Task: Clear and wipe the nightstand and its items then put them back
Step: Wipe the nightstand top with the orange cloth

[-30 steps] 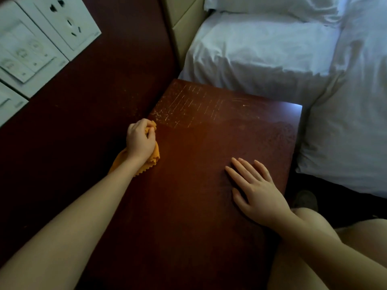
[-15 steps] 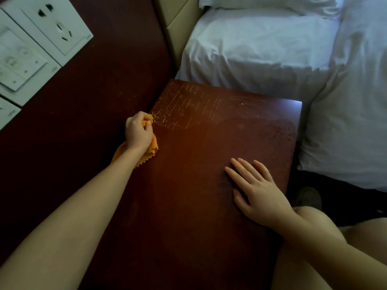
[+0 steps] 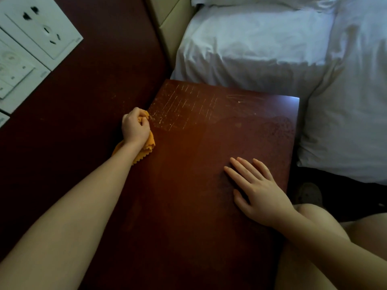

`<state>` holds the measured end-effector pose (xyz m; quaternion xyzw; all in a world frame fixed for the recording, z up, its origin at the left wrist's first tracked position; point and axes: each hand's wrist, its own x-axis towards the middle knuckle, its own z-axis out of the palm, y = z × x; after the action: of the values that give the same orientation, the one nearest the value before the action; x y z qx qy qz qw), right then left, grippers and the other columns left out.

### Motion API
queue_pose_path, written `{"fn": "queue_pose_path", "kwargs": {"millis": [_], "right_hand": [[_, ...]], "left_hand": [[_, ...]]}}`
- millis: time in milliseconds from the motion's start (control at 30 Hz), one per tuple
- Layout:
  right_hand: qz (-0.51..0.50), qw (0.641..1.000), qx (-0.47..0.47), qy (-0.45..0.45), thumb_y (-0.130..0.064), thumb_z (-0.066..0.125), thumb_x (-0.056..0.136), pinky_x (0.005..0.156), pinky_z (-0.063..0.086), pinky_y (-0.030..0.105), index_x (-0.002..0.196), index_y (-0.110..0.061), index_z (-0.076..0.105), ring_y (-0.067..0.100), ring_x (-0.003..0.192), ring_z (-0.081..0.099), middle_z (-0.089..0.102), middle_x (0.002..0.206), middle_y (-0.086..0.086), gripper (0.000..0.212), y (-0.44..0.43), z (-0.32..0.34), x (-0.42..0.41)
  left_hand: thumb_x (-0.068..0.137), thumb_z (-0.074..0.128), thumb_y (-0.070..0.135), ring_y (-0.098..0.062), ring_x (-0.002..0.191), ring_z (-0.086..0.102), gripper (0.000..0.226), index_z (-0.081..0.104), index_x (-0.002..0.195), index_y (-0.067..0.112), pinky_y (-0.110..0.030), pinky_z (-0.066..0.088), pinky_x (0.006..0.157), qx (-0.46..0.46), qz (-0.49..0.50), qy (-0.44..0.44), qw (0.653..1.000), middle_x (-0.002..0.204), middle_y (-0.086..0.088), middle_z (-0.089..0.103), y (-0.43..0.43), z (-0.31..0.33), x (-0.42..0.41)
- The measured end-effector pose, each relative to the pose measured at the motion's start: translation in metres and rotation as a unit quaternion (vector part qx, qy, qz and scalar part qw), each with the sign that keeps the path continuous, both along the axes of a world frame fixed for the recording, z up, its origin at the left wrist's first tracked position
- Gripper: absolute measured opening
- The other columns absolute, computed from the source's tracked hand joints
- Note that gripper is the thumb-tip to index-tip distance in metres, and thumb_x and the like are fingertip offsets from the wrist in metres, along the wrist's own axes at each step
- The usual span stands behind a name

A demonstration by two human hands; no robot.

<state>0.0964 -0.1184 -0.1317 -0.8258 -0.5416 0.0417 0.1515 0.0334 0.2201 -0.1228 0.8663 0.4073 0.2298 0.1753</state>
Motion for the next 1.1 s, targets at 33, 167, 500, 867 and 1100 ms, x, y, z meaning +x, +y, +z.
{"fn": "queue_pose_path", "kwargs": {"millis": [33,167,500,867,1100], "right_hand": [[0.0,1.0,0.0,0.001,-0.033,0.037,0.084,0.107,0.016,0.04,0.131,-0.011,0.052,0.03,0.128,0.044,0.049,0.137,0.012,0.054,0.0,0.0,0.0],[0.0,1.0,0.001,0.006,-0.033,0.037,0.085,0.108,0.016,0.041,0.132,-0.011,0.051,0.029,0.128,0.044,0.049,0.137,0.012,0.054,0.0,0.0,0.0],[0.003,1.0,-0.004,0.013,-0.033,0.037,0.085,0.108,0.015,0.04,0.133,-0.012,0.05,0.028,0.129,0.043,0.048,0.138,0.012,0.054,-0.001,0.0,0.0],[0.005,1.0,0.004,0.008,-0.034,0.037,0.085,0.109,0.016,0.041,0.134,-0.012,0.049,0.028,0.129,0.043,0.049,0.138,0.011,0.054,0.0,-0.002,0.001],[0.004,1.0,0.017,0.007,-0.032,0.038,0.084,0.107,0.018,0.042,0.132,-0.011,0.051,0.029,0.127,0.046,0.05,0.136,0.012,0.054,0.0,-0.004,0.001]], "left_hand": [[0.088,0.048,0.003,-0.024,0.109,0.048,0.015,0.059,0.098,0.005,-0.019,0.031,0.081,-0.003,-0.001,0.001,1.0,0.107,-0.008,0.062,0.0,0.0,0.0],[0.087,0.05,0.004,-0.023,0.106,0.049,0.012,0.06,0.093,0.007,-0.02,0.033,0.082,0.0,-0.051,0.012,0.999,0.103,-0.006,0.063,-0.006,-0.002,-0.013],[0.087,0.049,0.004,-0.023,0.104,0.051,0.014,0.057,0.097,0.01,-0.025,0.038,0.083,-0.029,-0.033,-0.005,0.999,0.106,-0.008,0.06,0.0,-0.002,-0.007],[0.087,0.048,0.001,-0.022,0.105,0.057,0.024,0.047,0.108,0.011,-0.04,0.049,0.09,-0.059,-0.041,-0.045,0.996,0.108,-0.005,0.061,-0.002,-0.005,-0.009],[0.087,0.048,0.0,-0.022,0.106,0.057,0.025,0.047,0.109,0.011,-0.037,0.048,0.091,-0.054,-0.024,-0.05,0.997,0.109,-0.006,0.062,0.001,-0.004,-0.004]]}}
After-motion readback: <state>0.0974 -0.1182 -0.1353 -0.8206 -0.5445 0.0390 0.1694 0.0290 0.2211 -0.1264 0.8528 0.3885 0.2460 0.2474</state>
